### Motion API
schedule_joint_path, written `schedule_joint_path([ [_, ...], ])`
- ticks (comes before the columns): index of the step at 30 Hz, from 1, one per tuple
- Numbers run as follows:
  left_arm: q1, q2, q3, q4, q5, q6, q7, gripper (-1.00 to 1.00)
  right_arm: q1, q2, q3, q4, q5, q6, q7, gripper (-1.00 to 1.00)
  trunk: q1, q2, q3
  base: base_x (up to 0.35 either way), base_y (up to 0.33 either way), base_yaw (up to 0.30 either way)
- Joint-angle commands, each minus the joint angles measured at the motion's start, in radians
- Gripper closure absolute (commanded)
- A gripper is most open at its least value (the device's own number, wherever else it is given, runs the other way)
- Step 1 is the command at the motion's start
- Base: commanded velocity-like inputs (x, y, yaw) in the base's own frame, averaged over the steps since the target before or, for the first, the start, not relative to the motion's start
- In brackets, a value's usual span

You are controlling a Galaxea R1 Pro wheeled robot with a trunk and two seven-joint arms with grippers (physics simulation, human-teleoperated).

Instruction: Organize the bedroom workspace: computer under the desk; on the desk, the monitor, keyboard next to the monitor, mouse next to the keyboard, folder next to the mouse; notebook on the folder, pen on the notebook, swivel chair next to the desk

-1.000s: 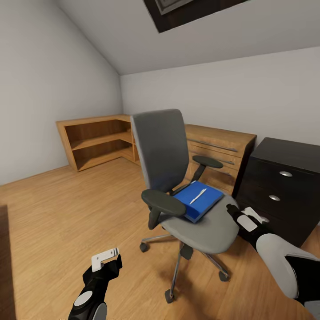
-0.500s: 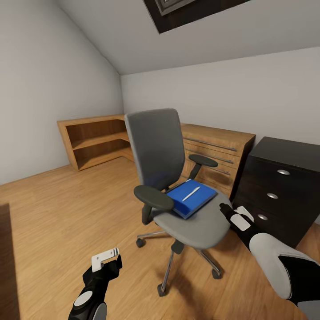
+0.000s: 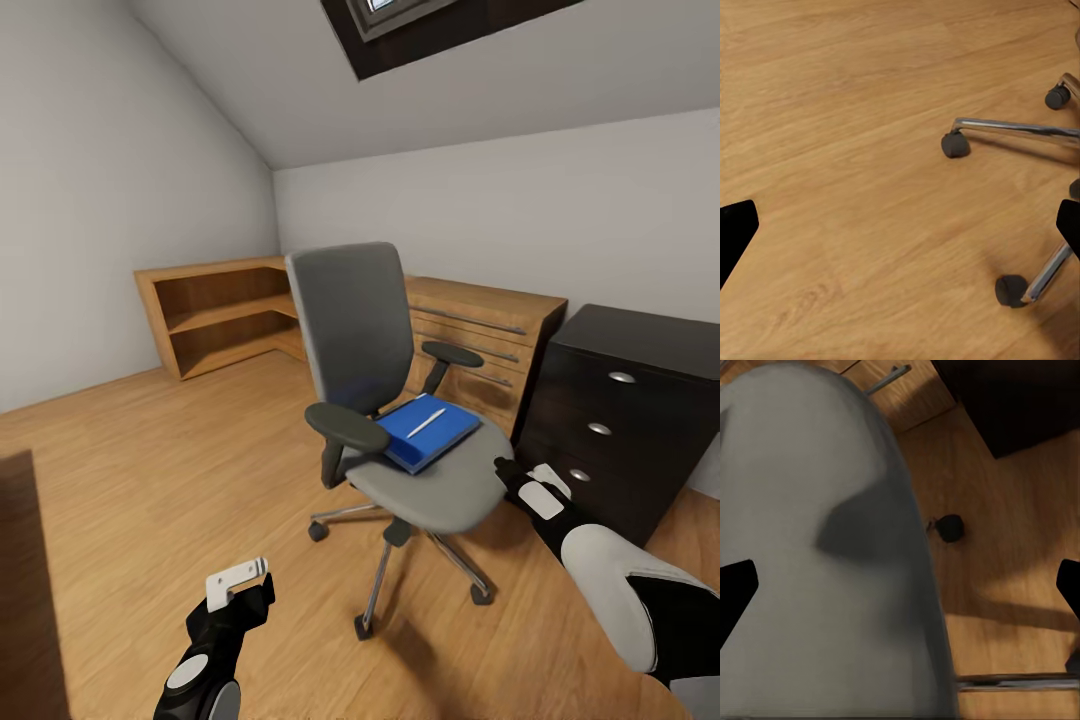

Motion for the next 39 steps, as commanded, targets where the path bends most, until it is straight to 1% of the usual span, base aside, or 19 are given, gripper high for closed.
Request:
schedule_joint_path([
  [1, 0.000, 0.000, -0.001, -0.002, 0.010, 0.002, 0.008, -1.00, 0.000, 0.000, -0.006, -0.001, -0.002, -0.001, -0.002, -1.00, 0.000, 0.000, -0.001, -0.034, 0.000, 0.000],
  [5, 0.000, 0.000, -0.001, -0.002, 0.010, 0.002, 0.008, -1.00, 0.000, 0.000, -0.006, -0.001, -0.002, -0.001, -0.001, -1.00, 0.000, 0.000, -0.001, -0.086, 0.005, 0.000],
  [15, 0.000, 0.000, -0.001, -0.002, 0.011, 0.003, 0.008, -1.00, 0.000, 0.001, -0.006, -0.001, -0.003, -0.001, -0.001, -1.00, 0.000, 0.000, -0.001, -0.227, 0.041, 0.000],
  [18, 0.000, 0.000, -0.001, -0.002, 0.011, 0.003, 0.008, -1.00, 0.000, 0.002, -0.006, 0.003, -0.004, 0.027, -0.001, -1.00, 0.000, 0.000, -0.001, -0.082, 0.001, 0.000],
  [19, -0.001, 0.000, -0.001, -0.002, 0.011, 0.003, 0.008, -1.00, 0.000, 0.001, -0.007, 0.003, -0.005, 0.065, 0.001, -1.00, 0.000, 0.000, -0.001, -0.034, 0.000, 0.000],
  [22, 0.000, 0.000, -0.001, -0.002, 0.011, 0.002, 0.008, -1.00, 0.000, 0.001, -0.007, 0.006, -0.009, 0.105, 0.023, -1.00, 0.000, 0.000, -0.001, -0.018, 0.000, 0.000],
  [26, 0.000, 0.000, -0.001, -0.002, 0.011, 0.003, 0.008, -1.00, 0.000, 0.001, -0.007, 0.010, -0.024, 0.129, 0.060, -1.00, 0.000, 0.000, -0.001, -0.018, 0.000, 0.000],
  [29, 0.000, 0.000, -0.001, -0.002, 0.011, 0.003, 0.008, -1.00, 0.000, 0.001, -0.007, 0.011, -0.032, 0.145, 0.072, -1.00, 0.000, 0.000, -0.001, -0.076, 0.000, 0.000],
  [36, 0.000, 0.000, -0.001, -0.002, 0.011, 0.003, 0.008, -1.00, 0.001, 0.001, -0.007, 0.013, -0.041, 0.217, 0.093, -1.00, 0.000, 0.000, -0.001, -0.123, 0.000, 0.000],
  [39, 0.000, 0.000, -0.001, -0.002, 0.010, 0.003, 0.008, -1.00, 0.002, 0.002, -0.007, 0.013, -0.041, 0.260, 0.117, -1.00, 0.000, 0.000, -0.001, -0.084, 0.000, 0.000],
])
